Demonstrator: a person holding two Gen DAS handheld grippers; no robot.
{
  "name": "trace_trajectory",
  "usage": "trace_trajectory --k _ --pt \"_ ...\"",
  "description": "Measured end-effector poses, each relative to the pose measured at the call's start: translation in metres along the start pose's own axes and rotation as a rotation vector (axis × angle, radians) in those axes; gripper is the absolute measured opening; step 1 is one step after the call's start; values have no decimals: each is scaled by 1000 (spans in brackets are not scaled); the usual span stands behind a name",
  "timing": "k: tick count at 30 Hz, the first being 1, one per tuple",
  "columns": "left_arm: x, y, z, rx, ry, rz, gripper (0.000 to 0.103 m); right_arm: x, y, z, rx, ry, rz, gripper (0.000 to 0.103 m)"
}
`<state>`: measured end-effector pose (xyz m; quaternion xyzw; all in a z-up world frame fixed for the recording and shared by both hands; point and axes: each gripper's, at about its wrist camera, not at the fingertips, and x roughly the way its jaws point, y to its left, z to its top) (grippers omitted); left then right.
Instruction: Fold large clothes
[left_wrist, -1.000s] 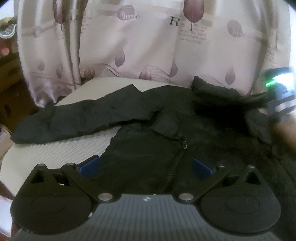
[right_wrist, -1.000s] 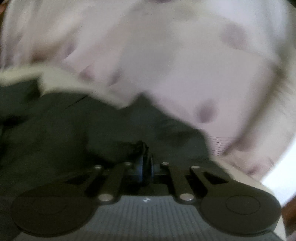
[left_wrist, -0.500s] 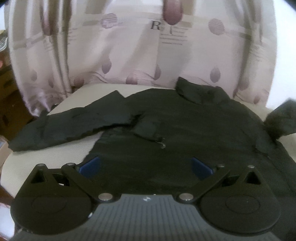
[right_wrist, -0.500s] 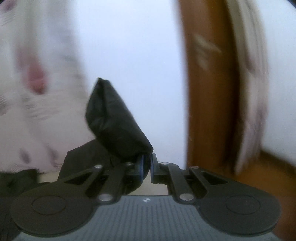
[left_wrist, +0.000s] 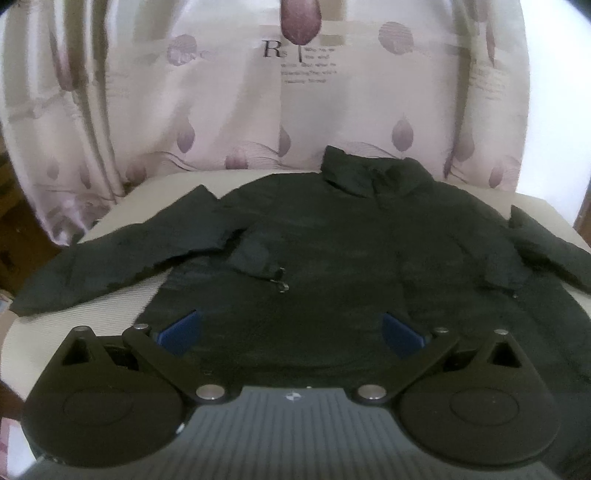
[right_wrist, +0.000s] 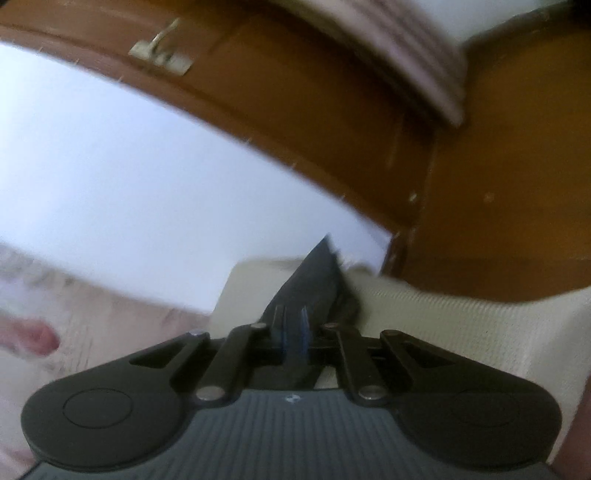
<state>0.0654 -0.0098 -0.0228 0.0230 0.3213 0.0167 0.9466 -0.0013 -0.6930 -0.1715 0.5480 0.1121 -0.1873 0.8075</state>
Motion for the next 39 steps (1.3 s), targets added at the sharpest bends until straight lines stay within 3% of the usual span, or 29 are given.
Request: trace_trajectory --k 2,5,7,14,16,19,21,24,26,30,34,39 --pt "0 -6 0 11 -2 -10 103 8 2 0 -13 25 -52 38" --pt "-2 -13 -3 32 -7 -9 103 23 5 0 -29 -6 -133 58" --pt "-1 -14 -5 39 -3 -4 103 29 1 0 0 1 -126 70" --pt "5 -12 -4 5 33 23 103 55 6 6 -24 17 -116 73" --pt "5 -13 -5 8 37 30 103 62 10 6 -47 -11 -144 70" --pt "3 -14 -6 16 38 37 103 78 16 7 -133 29 -234 15" --pt "2 -11 -6 14 40 35 103 74 11 10 -70 17 -195 11" --pt "-2 -4 -4 5 36 33 103 49 35 15 -50 -72 -25 10" --pt "-7 1 -5 -1 21 32 103 32 74 16 -120 -109 71 10" --pt "-18 11 -5 -17 -4 12 103 10 171 -4 -276 -99 256 10" --pt "-28 20 -7 -44 -22 -13 103 12 265 -64 -429 -18 423 10" --pt "-35 34 -10 -58 -43 -19 103 42 341 -181 -557 157 548 10"
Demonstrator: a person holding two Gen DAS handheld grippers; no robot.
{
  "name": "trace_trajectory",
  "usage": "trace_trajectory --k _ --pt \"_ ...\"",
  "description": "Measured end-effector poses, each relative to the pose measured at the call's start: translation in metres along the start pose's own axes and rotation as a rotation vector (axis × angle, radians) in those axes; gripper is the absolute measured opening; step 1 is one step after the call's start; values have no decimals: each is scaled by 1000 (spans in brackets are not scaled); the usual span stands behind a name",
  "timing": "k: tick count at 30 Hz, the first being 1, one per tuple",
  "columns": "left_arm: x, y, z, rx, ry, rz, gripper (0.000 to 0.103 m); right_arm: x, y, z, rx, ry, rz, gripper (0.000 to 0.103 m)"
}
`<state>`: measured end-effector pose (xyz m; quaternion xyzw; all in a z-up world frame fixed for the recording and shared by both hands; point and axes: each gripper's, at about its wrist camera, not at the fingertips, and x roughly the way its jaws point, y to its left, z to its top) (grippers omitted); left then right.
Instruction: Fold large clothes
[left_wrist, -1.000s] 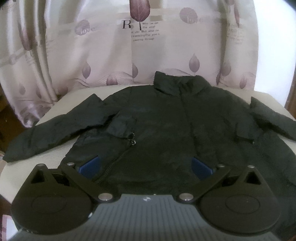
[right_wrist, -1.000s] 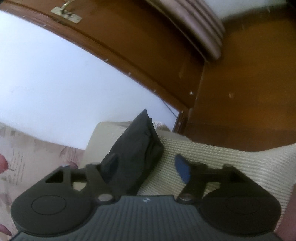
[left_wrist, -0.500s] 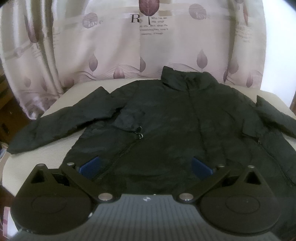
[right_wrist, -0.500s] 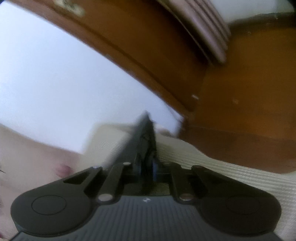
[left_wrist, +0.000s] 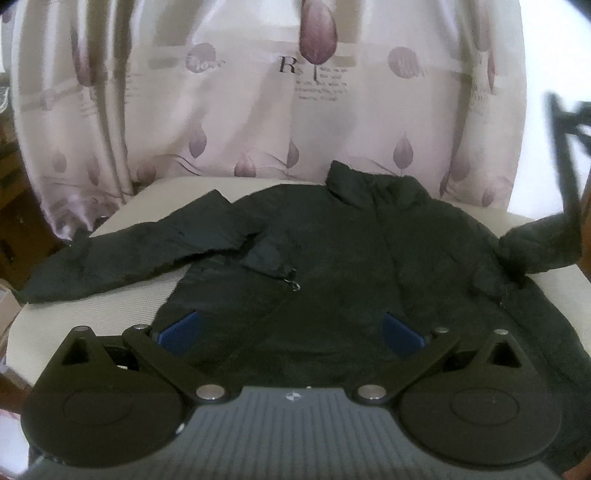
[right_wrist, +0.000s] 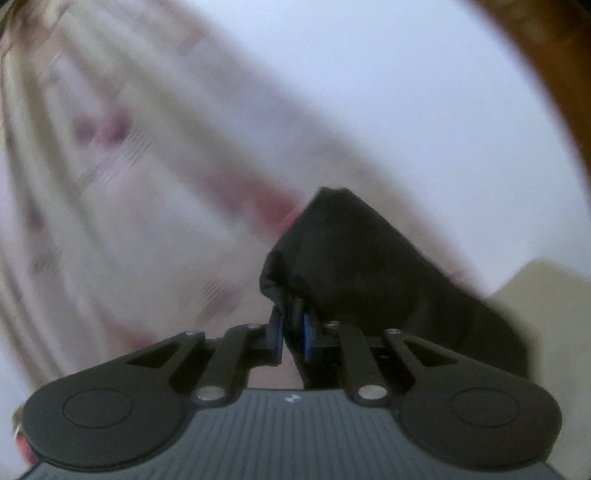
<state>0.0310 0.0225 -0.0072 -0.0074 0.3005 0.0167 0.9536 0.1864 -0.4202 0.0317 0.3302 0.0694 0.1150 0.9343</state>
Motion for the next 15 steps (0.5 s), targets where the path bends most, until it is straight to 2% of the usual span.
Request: trace_trajectory --k 5,9,15 --pt "-1 21 -5 -24 2 2 103 68 55 -87 -29 184 82 10" --pt "6 39 -11 -43 22 11 103 100 80 -156 -103 315 89 10" --pt "19 62 -19 -97 68 10 103 129 110 -226 -272 418 68 10"
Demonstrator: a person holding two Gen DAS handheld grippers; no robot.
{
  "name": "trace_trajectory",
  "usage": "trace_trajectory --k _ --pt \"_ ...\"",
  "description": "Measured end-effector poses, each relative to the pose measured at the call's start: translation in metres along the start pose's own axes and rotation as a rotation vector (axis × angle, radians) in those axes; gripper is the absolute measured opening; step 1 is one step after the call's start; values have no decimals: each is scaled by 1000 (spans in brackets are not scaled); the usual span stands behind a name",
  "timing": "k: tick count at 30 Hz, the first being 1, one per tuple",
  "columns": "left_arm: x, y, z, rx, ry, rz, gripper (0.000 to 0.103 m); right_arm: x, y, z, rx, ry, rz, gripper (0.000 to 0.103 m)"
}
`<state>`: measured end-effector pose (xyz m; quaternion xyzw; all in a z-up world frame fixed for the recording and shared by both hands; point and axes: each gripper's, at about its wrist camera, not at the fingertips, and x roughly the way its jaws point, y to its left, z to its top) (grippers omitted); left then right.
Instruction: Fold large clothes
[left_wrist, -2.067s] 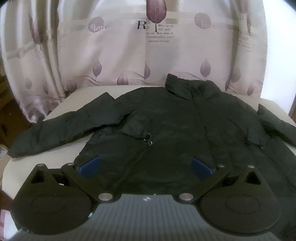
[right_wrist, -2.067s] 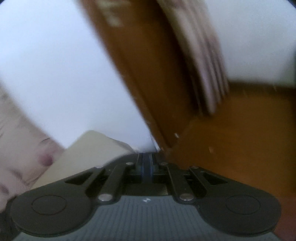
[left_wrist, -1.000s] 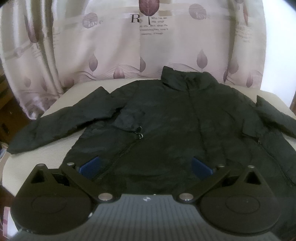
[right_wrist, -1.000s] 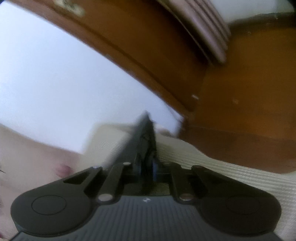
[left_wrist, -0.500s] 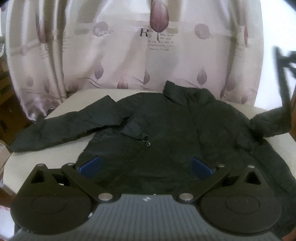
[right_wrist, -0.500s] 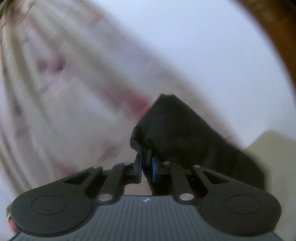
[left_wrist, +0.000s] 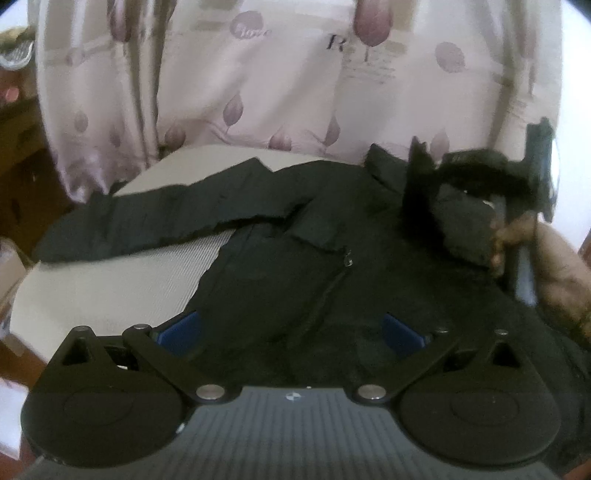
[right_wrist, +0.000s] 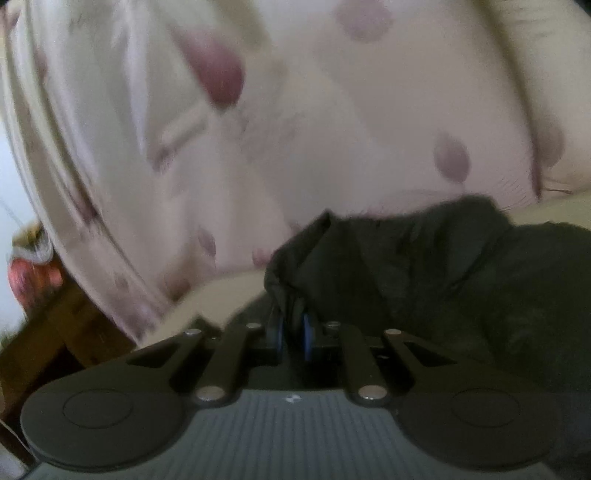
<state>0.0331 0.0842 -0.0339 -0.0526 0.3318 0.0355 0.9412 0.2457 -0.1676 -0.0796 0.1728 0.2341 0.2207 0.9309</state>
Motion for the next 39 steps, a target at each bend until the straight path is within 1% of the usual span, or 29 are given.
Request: trace_trajectory --k 4,6,8,9,10,11,13,14,15,18,19,22,23,24,26,27,28,29,30,32,34,35,36,37,38,39 --pt "3 6 -3 -14 13 0 103 28 20 -13 -71 29 16 11" --pt "3 5 -3 -12 18 2 103 38 27 -15 -83 68 42 13" --pt "1 4 -4 -10 11 4 103 48 31 -20 -111 119 20 15" --pt "-2 4 -4 -7 2 9 103 49 34 -22 -134 146 11 19" --pt "-3 4 -4 -6 -6 12 103 46 35 -27 -151 162 11 36" --pt "-5 6 -3 -7 -15 16 103 38 36 -28 -159 165 13 63" --pt "-7 10 -1 -15 -24 30 103 11 36 -27 -161 129 49 87" --pt "-8 13 -1 -21 -26 35 103 -8 35 -28 -171 108 71 88" --pt "-9 16 0 -31 -27 37 103 -26 34 -30 -185 109 73 88" --pt "-8 30 2 -72 -18 37 103 -85 30 -45 -257 162 51 88" --pt "-8 35 2 -88 -17 38 103 -105 29 -49 -289 176 22 88" --pt "-8 55 3 -142 -28 45 103 -173 20 -81 -400 186 -82 88" --pt "-8 62 2 -159 -32 51 103 -196 15 -94 -435 188 -147 88" --pt "-7 69 2 -173 -37 60 103 -217 8 -109 -457 194 -230 88" --pt "-3 83 2 -202 -35 75 103 -249 -8 -133 -442 226 -343 88" --pt "-1 92 2 -220 -33 76 103 -266 -19 -146 -402 250 -374 88" --pt "2 102 2 -241 -31 74 103 -279 -27 -157 -356 268 -395 88" --pt "5 110 3 -256 -32 72 103 -292 -36 -170 -301 289 -402 87" --pt "8 120 3 -269 -35 66 103 -304 -41 -180 -263 290 -397 87" --pt "14 136 6 -299 -31 49 102 -323 -39 -189 -221 251 -411 87" --pt "21 155 11 -321 -54 37 102 -338 -30 -185 -186 166 -409 88" --pt "26 164 15 -328 -62 55 102 -345 -25 -179 -155 109 -395 88" --pt "32 177 20 -357 -55 84 101 -351 -24 -175 -121 61 -375 88" --pt "38 190 23 -406 -46 93 97 -355 -20 -168 -85 13 -347 88" --pt "45 206 25 -468 -37 90 92 -356 -16 -163 -65 -16 -327 88" --pt "53 222 27 -537 -16 88 90 -357 -12 -157 -51 -47 -302 88"
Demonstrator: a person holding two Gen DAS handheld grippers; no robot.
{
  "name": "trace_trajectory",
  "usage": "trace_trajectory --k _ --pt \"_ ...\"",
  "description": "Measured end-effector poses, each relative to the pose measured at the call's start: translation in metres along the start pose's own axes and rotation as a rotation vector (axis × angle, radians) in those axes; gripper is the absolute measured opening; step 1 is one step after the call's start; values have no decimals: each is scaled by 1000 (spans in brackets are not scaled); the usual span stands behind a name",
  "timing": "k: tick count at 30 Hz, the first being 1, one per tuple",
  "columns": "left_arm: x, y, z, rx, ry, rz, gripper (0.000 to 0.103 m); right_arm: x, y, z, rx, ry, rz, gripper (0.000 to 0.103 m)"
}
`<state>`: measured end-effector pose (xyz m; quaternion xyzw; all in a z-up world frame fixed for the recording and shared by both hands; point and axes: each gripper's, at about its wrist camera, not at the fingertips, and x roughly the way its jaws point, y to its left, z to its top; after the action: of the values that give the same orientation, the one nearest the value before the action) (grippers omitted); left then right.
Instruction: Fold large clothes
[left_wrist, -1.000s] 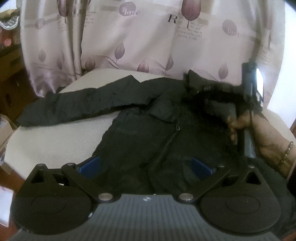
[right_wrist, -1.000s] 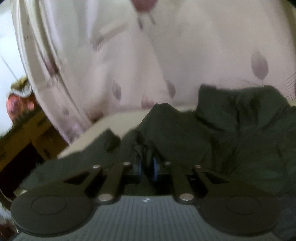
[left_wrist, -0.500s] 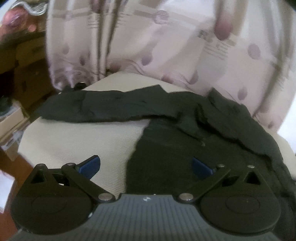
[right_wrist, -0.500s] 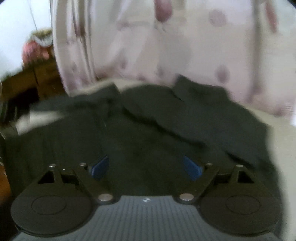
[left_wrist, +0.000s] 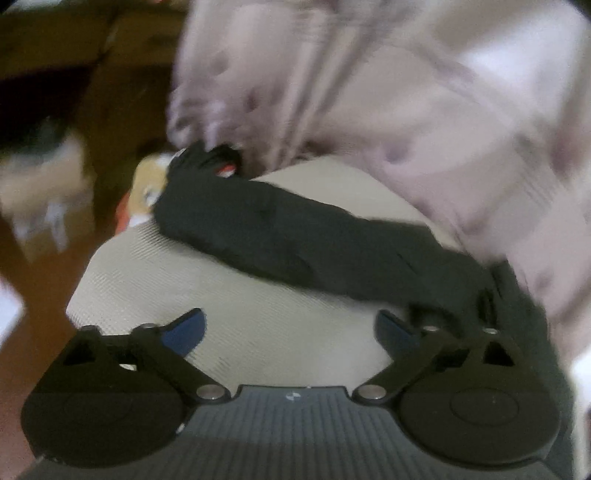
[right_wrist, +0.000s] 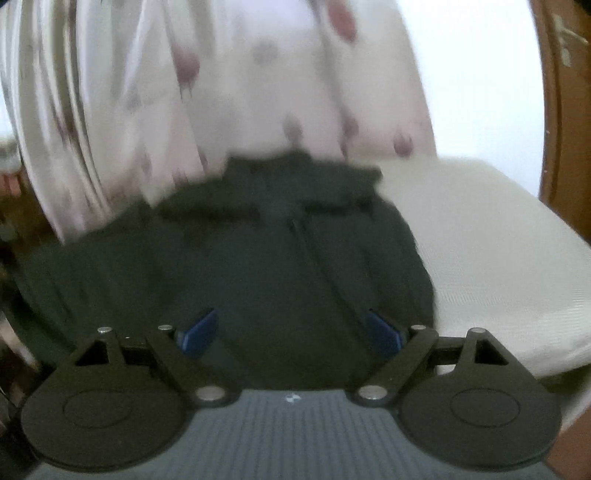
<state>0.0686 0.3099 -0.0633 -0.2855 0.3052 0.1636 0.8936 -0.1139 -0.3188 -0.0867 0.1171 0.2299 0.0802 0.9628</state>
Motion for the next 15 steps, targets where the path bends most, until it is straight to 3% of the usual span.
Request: trace_trajectory --k 3,5,12,15 --pt "30 31 20 -180 93 -21 80 -1 12 13 20 -43 63 89" --pt "47 43 28 -238 132 -19 73 -1 19 13 17 -47 97 91" --pt "72 46 54 -295 103 -22 77 13 42 8 -5 -1 139 91" --pt "82 45 61 -315 92 -19 70 16 39 2 38 12 154 91"
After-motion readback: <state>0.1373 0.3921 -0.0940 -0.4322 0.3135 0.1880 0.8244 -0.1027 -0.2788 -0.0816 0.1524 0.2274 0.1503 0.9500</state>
